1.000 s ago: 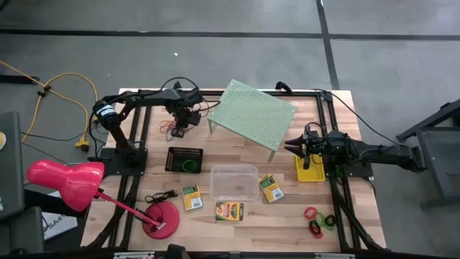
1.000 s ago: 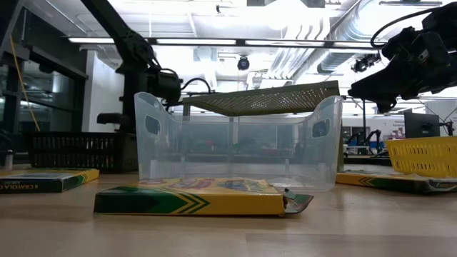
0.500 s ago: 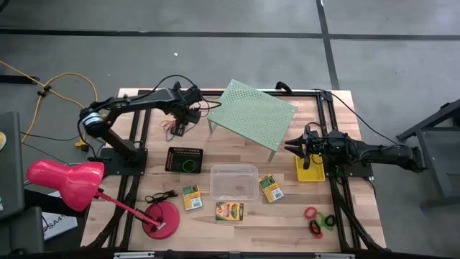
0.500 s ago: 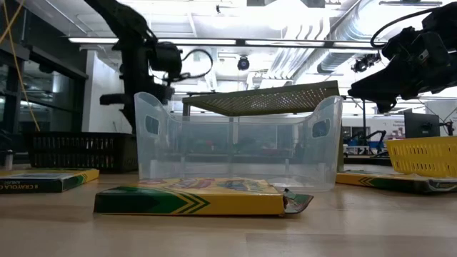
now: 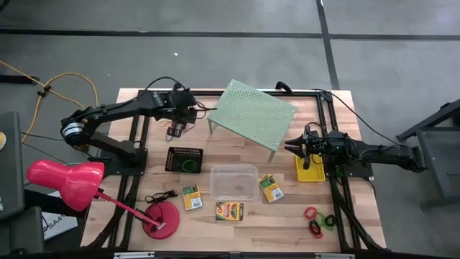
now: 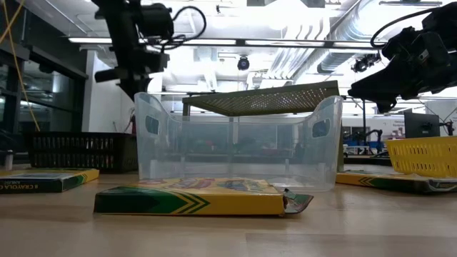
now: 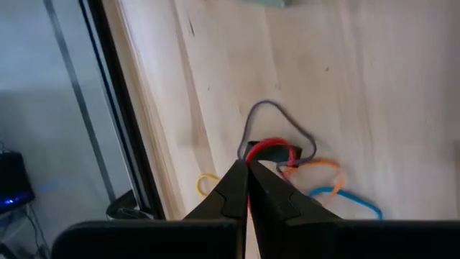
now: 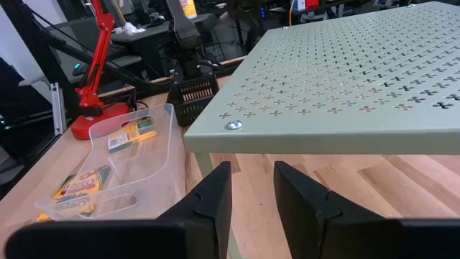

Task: Pick & Place Office Desk Supplies
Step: Put the red rubber band into the black bin

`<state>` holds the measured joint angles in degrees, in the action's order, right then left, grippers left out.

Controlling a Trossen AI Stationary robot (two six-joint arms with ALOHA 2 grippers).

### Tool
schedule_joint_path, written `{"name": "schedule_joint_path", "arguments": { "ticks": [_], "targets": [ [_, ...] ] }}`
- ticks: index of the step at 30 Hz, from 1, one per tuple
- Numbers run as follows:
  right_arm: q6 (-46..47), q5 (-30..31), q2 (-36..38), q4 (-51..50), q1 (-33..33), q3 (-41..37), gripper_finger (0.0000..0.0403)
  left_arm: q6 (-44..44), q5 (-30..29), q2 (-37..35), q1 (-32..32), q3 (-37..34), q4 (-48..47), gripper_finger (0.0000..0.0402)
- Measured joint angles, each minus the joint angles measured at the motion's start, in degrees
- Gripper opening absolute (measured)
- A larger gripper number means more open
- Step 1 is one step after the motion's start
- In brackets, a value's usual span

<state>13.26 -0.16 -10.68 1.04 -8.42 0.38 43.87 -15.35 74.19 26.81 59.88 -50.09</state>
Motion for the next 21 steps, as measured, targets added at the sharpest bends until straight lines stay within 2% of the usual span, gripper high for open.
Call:
{"name": "schedule_joint_path", "arguments": {
  "ticks": [10,21],
  "targets": [
    [0.00,0.01,0.00,0.02,0.02,0.00,0.0094,-1.50,-3.00,-3.86,-3.42,0.00,-0.54,0.0001],
    [0.02,0.00,0.02,0.00,0.01,0.00,0.0094,-0.68,-3.11,-7.38,-8.15,0.00,-0.75,0.0001]
  ]
}}
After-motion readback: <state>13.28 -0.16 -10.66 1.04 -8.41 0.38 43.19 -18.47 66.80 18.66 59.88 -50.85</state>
